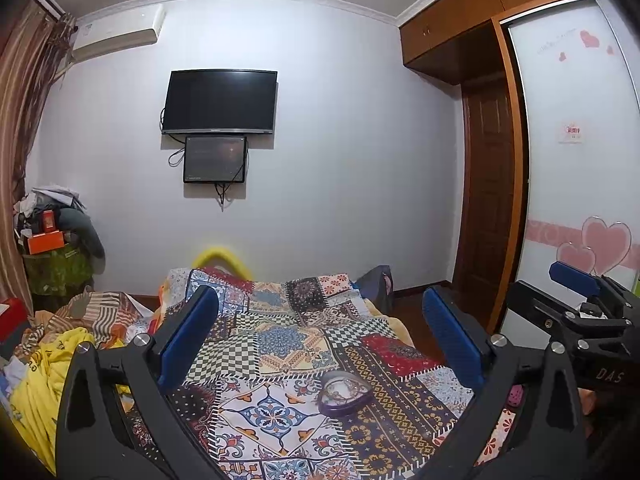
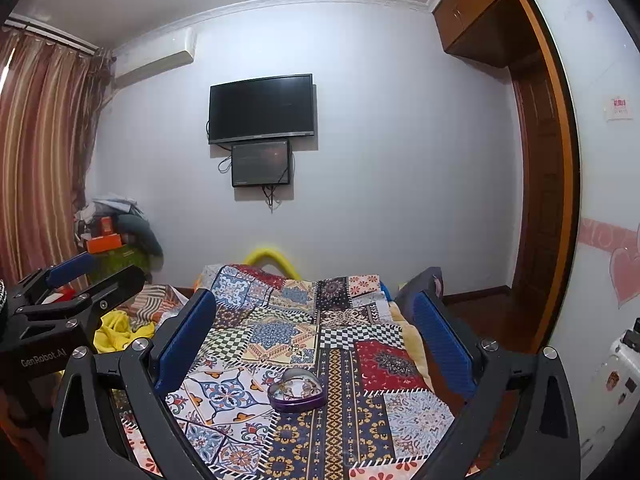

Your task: Organize jewelry

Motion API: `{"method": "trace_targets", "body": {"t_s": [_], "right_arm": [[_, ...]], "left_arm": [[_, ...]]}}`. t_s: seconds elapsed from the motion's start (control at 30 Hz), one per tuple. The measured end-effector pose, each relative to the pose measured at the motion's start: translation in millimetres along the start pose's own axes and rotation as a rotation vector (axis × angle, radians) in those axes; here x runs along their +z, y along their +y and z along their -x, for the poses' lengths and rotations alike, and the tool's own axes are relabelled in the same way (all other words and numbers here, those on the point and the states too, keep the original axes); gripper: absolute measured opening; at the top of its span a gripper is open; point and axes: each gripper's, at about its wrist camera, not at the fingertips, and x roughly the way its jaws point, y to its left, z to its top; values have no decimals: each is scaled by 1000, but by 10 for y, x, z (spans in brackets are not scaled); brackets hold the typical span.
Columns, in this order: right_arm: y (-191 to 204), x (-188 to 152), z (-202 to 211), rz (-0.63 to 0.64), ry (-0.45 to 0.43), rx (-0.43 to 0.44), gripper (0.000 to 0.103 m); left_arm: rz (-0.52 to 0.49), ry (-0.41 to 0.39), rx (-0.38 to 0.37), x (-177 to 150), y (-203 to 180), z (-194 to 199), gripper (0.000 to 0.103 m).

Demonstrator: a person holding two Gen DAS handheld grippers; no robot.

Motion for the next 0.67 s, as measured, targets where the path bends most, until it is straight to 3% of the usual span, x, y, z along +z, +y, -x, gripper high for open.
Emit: {"method": "trace_targets", "body": {"t_s": [0.67], "right_arm": [[-4, -29, -63, -1, 12, 3, 98]], "left_arm": [[9, 26, -12, -49, 52, -69, 102]]}}
